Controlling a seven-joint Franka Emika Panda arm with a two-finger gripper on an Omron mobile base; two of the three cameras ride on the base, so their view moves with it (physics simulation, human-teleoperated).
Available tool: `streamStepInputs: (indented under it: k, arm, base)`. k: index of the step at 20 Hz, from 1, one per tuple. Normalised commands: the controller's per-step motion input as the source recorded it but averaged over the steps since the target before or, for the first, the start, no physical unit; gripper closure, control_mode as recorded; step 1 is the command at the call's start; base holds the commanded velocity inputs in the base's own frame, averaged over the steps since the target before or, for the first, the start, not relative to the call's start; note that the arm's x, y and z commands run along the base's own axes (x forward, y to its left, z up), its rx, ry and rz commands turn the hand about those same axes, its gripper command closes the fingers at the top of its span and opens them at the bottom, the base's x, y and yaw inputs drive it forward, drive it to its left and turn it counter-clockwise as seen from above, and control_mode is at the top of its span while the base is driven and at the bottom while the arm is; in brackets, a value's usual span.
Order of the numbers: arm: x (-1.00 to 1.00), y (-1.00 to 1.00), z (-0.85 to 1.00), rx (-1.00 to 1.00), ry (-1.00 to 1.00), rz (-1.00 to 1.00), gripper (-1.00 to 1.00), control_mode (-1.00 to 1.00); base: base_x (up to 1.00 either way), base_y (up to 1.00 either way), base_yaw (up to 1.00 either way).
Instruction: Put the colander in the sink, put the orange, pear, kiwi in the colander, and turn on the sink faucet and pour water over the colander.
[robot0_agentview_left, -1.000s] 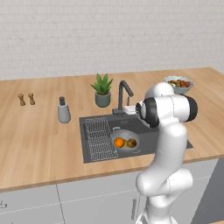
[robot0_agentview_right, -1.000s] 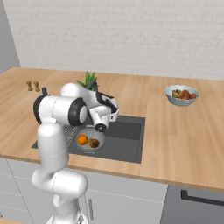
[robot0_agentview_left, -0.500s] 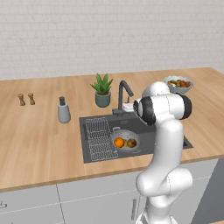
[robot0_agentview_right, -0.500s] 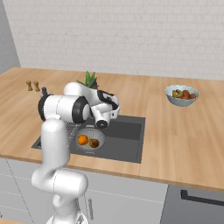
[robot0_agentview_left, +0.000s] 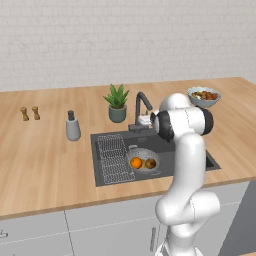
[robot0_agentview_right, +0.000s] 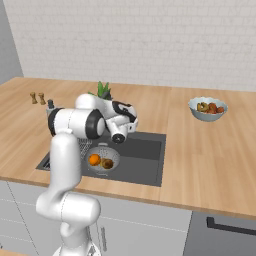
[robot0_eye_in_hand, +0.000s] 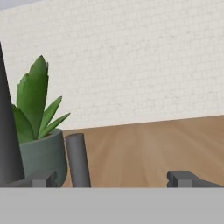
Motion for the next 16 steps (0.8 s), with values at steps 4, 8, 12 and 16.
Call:
streamStepInputs:
  k: [4,8,12,16]
  arm:
    - [0.19,0.00,0.00,0.00,0.00,0.00,-1.00,-1.00]
    - [0.16,0.00,0.00,0.00,0.00,0.00,-1.00,-1.00]
    - [0.13,0.00,0.00,0.00,0.00,0.00,-1.00,-1.00]
    - [0.10,-0.02,0.00,0.00,0.02,0.00,-1.00,-1.00]
  base:
    - [0.00,0.00,0.00]
    - [0.00,0.00,0.00]
    - [0.00,0.00,0.00]
    - [0.00,0.00,0.00]
